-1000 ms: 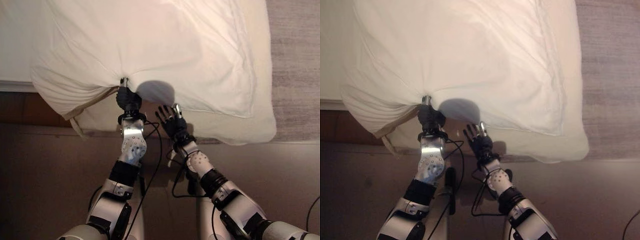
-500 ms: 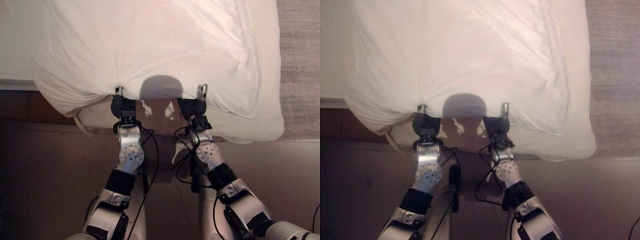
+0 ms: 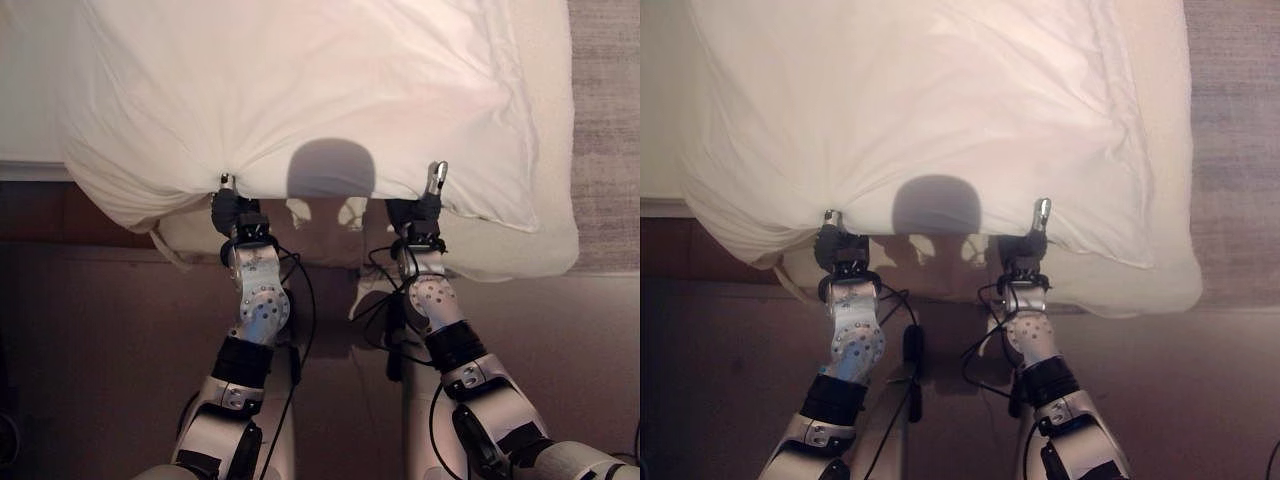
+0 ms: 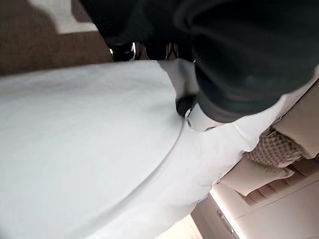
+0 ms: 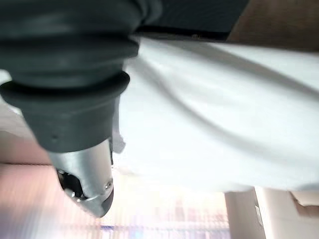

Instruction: Make the bed

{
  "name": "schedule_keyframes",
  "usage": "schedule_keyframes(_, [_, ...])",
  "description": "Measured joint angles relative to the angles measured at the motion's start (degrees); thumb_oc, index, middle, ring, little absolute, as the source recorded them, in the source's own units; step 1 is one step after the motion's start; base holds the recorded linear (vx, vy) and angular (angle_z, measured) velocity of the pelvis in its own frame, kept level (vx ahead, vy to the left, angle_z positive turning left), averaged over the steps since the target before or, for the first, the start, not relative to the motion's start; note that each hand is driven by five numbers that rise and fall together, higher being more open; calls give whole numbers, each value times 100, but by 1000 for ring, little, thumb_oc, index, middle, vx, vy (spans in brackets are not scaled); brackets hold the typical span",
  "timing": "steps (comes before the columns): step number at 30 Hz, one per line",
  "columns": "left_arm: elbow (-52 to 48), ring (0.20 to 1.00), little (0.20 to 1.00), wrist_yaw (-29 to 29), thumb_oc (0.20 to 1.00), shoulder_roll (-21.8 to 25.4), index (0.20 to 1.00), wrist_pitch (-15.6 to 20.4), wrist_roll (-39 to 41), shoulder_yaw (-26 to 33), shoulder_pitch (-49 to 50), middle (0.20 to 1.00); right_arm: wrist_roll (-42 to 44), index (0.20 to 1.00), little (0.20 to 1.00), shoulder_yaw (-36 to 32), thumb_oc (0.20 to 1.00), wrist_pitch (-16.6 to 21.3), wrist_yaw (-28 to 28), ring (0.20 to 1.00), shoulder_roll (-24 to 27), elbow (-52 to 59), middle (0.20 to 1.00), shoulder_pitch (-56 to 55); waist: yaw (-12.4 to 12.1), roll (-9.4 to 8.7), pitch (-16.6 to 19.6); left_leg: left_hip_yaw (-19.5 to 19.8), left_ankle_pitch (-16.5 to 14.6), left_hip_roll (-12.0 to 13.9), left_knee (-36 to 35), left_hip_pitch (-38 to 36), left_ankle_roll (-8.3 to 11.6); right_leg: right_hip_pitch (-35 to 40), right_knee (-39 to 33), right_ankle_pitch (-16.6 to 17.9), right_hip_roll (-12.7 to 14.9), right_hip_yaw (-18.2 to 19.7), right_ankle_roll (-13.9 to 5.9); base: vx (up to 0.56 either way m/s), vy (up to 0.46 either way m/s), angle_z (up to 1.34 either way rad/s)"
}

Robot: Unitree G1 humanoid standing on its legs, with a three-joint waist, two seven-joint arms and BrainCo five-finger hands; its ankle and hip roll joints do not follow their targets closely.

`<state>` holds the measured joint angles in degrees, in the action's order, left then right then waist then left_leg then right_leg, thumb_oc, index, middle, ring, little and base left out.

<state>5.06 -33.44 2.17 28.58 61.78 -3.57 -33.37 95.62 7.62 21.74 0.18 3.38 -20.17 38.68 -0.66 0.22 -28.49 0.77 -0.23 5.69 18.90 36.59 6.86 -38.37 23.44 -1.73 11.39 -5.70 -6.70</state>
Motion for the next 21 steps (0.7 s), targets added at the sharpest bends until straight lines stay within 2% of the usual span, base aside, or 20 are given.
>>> schedule_keyframes(7, [-152,200,200,-261,200,11,200,0,-39,114,-10,200,-292,1000,1000,-156,1000,38,-192,1000,363,-21,1000,-9,0,0,0,-13,0,3,-9,0,0,-15,0,0,0,9,1,0,0,0])
schedule_keyframes(12, [-161,200,200,-331,200,14,200,0,-236,256,-34,200,-402,1000,1000,-265,1000,34,-201,1000,436,-41,1000,-14,3,0,0,-51,0,6,-12,1,0,-66,45,-2,5,28,5,0,-2,-2])
schedule_keyframes(13, [-173,200,200,-335,200,29,200,1,-255,285,-34,200,-417,567,567,-266,567,34,-201,567,436,-48,567,-18,4,0,0,-66,0,7,-13,2,0,-88,66,-7,6,37,13,-1,0,-5])
schedule_keyframes(14, [-173,200,200,-337,200,28,200,5,-255,291,-32,200,-430,501,501,-266,501,34,-201,501,436,-50,501,-24,9,0,0,-67,0,9,-12,2,0,-90,70,-9,4,37,16,0,0,0])
schedule_keyframes(15, [-173,200,200,-355,200,28,200,7,-255,292,-32,200,-445,200,200,-269,200,33,-200,200,437,-50,200,-31,19,0,0,-65,0,11,-11,2,0,-90,74,-10,3,36,18,0,0,0])
schedule_keyframes(21, [-173,200,200,-325,200,28,200,25,-253,294,-11,200,-448,200,200,-269,200,-1,-133,200,436,-45,200,-52,25,0,0,-71,0,10,-14,4,0,-97,73,-12,4,39,20,0,0,0])
